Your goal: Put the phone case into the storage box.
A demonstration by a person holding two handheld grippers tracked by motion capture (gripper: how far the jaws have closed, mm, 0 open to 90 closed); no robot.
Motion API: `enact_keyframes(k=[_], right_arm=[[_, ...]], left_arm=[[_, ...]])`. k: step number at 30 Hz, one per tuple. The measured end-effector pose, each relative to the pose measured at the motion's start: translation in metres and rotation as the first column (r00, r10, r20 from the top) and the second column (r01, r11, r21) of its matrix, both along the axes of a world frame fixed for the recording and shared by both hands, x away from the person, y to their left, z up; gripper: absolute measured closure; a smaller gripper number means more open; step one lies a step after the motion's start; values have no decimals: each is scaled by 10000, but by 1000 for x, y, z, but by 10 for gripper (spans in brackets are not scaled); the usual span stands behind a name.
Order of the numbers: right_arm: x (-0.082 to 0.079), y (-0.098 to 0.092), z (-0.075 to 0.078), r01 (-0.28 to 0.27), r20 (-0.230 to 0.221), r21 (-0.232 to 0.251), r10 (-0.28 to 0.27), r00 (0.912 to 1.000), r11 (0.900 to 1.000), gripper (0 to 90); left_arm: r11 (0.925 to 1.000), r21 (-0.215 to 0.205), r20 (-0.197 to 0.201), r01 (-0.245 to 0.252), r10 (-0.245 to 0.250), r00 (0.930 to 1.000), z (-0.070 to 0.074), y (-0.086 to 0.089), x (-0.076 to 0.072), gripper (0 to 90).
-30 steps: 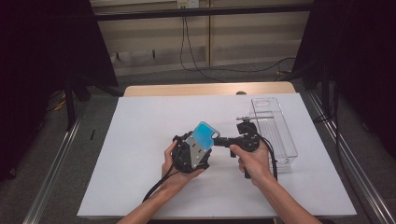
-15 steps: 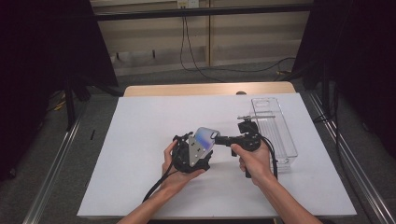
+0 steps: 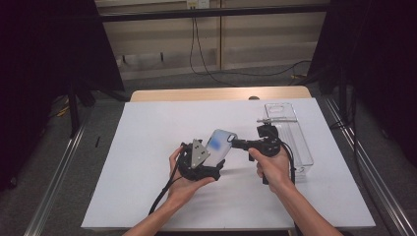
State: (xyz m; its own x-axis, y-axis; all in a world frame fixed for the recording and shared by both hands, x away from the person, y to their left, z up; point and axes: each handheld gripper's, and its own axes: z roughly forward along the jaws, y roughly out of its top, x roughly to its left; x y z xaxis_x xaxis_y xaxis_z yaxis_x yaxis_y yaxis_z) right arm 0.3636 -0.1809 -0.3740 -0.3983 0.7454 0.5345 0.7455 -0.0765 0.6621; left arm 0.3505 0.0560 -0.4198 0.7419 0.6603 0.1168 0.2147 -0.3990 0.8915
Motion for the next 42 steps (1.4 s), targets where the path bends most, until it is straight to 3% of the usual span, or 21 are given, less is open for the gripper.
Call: enact_keyframes(k=[2,6,10,14,20,28,32,36,42], right_arm=[[0,-2,1,64,39,-34,-63,10000,10000,857],[0,-6,3,277,176,-191,-274,9995,9994,857],[-1,-8,4,341,261,-200,-336,9991,9992,857],[-2,-10,5,470,364,-314,-458,9983,9984,857],[-1,-18,6,747,467,-349,-730,9962,9966,856],[-2,-29,10,1076,633,-233,-1059,9924,9939,857],[-3,-31,11,1219,901,-579,-1164,9891,9909,857],[-4,-31,13,1257,1079,-593,-1189,9870,9903,857],[-5,-35,16,1388,1263,-637,-1300,9834,9883,857]], left_arm=[[9995,-314,-364,56,-67,9993,0,3,3,57],[9998,125,-129,-165,166,9998,1,7,3,33],[9995,312,-47,-98,100,9999,3,11,2,26],[10000,27,-179,11,-10,9998,5,16,4,26],[9998,69,-357,-160,163,9992,5,21,5,24],[9996,-147,-281,-232,227,9993,2,27,4,25],[9998,-176,-226,69,-73,9997,3,30,1,52],[9991,-357,-55,-245,244,9997,7,38,-3,36],[9982,-469,-168,-368,360,9992,3,56,-4,38]])
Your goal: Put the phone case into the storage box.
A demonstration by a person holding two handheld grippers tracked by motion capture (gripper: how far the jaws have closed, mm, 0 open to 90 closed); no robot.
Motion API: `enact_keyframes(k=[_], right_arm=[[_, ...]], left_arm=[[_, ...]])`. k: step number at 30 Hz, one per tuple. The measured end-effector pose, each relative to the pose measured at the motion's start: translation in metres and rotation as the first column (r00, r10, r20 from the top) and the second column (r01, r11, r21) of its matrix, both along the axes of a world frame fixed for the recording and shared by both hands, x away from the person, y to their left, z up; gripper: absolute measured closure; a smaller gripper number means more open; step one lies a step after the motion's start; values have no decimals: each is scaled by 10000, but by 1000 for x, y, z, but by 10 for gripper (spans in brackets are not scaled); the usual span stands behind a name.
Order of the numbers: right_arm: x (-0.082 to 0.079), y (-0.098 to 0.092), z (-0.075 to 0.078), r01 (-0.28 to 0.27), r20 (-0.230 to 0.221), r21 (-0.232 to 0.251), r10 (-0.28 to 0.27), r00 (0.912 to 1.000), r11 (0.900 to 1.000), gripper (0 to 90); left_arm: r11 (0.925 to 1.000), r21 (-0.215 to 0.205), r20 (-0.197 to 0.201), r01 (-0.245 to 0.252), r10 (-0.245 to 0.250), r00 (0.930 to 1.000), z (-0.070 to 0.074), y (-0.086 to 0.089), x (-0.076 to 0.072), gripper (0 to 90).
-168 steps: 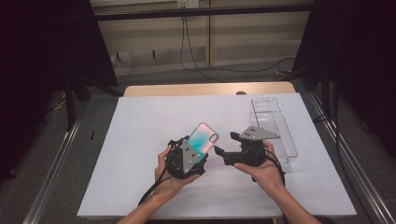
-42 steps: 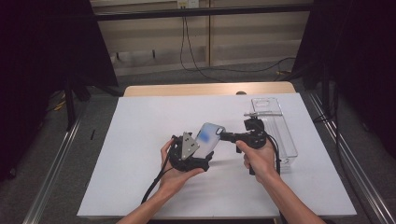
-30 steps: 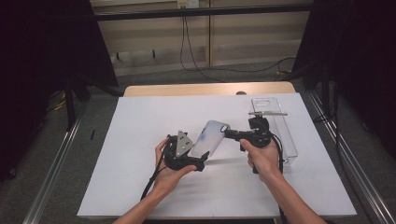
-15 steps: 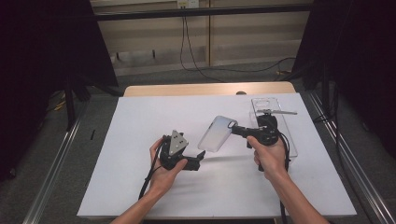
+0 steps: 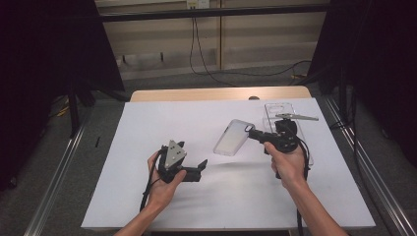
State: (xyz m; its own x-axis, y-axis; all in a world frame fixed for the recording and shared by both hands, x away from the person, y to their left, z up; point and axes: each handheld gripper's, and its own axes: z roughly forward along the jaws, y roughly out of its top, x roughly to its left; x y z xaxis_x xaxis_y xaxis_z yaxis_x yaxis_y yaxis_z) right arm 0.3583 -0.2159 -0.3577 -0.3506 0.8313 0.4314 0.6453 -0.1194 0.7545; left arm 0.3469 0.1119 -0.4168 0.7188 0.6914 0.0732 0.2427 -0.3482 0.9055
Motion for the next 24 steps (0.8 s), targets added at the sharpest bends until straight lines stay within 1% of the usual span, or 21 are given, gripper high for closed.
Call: enact_keyframes(k=[2,5,7,10,12,13,14,16,18,19,21,22,23,24], right_arm=[[0,-2,1,75,36,-87,-75,10000,9999,857],[1,-6,3,177,129,-149,-175,9998,9997,857],[0,-10,5,259,190,-131,-256,9995,9996,857],[-1,-15,8,372,268,-110,-369,9990,9992,857],[-1,-17,9,432,325,-84,-429,9986,9990,857],[-1,-18,10,455,304,-73,-453,9985,9989,857],[-1,-19,10,468,335,-97,-465,9984,9989,857],[-1,-20,11,509,387,-105,-504,9980,9986,857],[-1,-22,11,546,391,-114,-541,9978,9984,857],[-1,-22,11,575,413,-130,-569,9975,9983,857],[-1,-24,11,617,407,-108,-613,9973,9980,857],[-1,-24,11,646,401,-112,-641,9971,9978,857],[-1,-25,11,666,399,-124,-661,9970,9977,857],[-1,-26,11,670,420,-136,-663,9969,9977,857]], left_arm=[[9998,-156,8,-87,87,10000,-1,5,0,36],[9996,-131,135,-269,270,9995,-1,11,0,36],[9989,-297,176,-358,363,9992,-1,14,-1,37],[9974,-356,214,-631,639,9977,-4,20,-3,37],[9970,-477,191,-606,616,9979,-5,22,-2,38],[9961,-569,131,-675,683,9976,-6,23,-2,38],[9954,-659,198,-690,704,9973,-6,24,-2,38],[9946,-709,287,-754,776,9966,-7,27,-2,41],[9927,-891,315,-815,845,9959,-7,30,-3,41],[9929,-932,390,-739,778,9962,-8,32,-3,41],[9910,-1018,540,-866,925,9942,-9,37,-5,43],[9893,-1130,582,-922,992,9934,-9,41,-6,42],[9892,-1149,639,-910,987,9931,-9,43,-6,42],[9869,-1272,572,-995,1075,9926,-9,45,-7,43]])
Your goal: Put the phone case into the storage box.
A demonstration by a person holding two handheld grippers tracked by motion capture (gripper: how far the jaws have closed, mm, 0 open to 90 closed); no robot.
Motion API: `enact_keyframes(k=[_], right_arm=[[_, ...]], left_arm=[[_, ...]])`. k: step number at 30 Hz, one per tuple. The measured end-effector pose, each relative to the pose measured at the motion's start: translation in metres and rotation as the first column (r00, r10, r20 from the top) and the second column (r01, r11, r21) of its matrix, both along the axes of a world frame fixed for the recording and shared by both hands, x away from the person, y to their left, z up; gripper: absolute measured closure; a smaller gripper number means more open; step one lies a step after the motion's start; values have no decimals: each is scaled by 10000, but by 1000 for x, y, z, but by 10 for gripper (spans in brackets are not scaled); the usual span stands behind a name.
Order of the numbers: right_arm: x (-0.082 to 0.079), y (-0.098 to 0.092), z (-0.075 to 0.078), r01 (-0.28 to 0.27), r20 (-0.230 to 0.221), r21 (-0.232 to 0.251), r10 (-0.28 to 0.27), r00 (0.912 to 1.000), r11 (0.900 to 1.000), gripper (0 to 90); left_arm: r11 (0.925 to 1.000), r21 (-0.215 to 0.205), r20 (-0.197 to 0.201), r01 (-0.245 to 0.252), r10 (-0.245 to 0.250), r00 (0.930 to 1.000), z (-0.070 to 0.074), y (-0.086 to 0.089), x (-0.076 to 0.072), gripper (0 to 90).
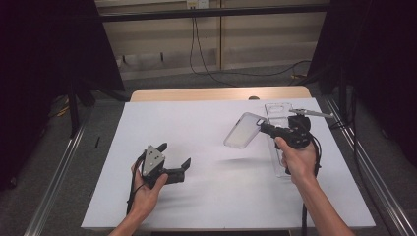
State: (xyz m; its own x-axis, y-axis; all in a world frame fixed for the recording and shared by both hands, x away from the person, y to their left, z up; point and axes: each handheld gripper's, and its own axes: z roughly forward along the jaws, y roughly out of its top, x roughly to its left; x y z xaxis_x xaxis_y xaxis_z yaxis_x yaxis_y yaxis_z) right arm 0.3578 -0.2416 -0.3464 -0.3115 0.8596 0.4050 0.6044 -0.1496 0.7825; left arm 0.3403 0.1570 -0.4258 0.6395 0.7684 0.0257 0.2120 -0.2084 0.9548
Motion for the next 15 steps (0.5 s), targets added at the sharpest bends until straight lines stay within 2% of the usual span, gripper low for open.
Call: enact_keyframes(k=[2,6,10,15], right_arm=[[0,-1,0,38,37,-27,-38,10000,10000,856],[1,-4,2,139,59,-18,-139,9999,9999,857],[1,-9,7,235,169,26,-235,9996,9997,857],[0,-16,15,409,177,-174,-406,9990,9990,857]], left_arm=[[9998,-203,-11,-18,18,10000,1,5,-1,38],[9998,-177,112,-133,135,9998,5,13,-3,26],[9993,-296,-132,-237,233,9996,6,22,-5,16],[9993,-112,40,-353,354,9994,2,32,-14,16]])
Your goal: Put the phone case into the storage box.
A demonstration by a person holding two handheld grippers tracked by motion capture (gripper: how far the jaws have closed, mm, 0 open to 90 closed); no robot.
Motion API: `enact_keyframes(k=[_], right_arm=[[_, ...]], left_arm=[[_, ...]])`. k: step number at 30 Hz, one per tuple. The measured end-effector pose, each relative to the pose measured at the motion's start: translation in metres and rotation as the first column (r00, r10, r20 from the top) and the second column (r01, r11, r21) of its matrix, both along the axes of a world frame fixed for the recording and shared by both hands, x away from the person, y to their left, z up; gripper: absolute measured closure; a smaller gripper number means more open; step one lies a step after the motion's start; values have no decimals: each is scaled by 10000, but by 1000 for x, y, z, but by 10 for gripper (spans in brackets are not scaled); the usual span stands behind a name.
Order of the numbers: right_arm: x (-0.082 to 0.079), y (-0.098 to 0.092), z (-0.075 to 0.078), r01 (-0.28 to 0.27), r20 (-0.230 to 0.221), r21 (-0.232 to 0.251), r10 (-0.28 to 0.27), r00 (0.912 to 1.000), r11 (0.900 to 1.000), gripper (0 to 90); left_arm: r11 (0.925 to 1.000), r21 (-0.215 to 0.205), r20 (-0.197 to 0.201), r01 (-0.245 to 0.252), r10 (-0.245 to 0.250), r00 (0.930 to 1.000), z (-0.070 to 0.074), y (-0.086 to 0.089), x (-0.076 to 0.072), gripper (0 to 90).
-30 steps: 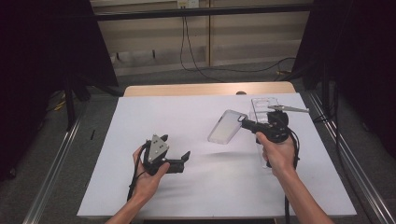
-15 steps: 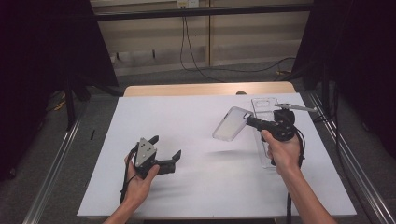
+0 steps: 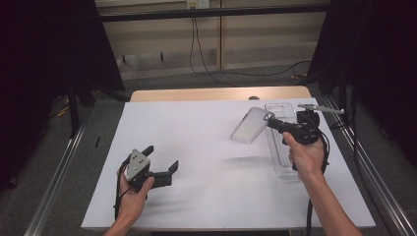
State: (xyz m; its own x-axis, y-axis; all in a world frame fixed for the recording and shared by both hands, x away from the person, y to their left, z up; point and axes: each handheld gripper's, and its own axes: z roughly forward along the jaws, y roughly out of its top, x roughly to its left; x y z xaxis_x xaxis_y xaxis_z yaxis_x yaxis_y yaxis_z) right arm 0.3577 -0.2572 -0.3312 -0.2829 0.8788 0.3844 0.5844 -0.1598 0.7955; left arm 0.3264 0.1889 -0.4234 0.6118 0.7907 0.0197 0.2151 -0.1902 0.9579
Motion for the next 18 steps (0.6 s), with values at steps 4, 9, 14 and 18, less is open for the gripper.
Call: enact_keyframes(k=[4,9,14,18], right_arm=[[4,-6,4,150,65,-62,-150,9999,9999,857],[10,-10,1,371,-38,-155,-372,9993,9992,857],[13,-14,7,489,95,-266,-486,9988,9985,857],[14,-20,13,608,281,-382,-597,9978,9974,857]], left_arm=[[10000,21,279,87,-88,9996,0,5,-8,20],[9999,-157,309,48,-44,9995,0,9,-14,19],[9997,58,83,-225,224,9997,-5,20,-17,15],[9991,-66,-6,-426,426,9991,-6,23,-14,14]])
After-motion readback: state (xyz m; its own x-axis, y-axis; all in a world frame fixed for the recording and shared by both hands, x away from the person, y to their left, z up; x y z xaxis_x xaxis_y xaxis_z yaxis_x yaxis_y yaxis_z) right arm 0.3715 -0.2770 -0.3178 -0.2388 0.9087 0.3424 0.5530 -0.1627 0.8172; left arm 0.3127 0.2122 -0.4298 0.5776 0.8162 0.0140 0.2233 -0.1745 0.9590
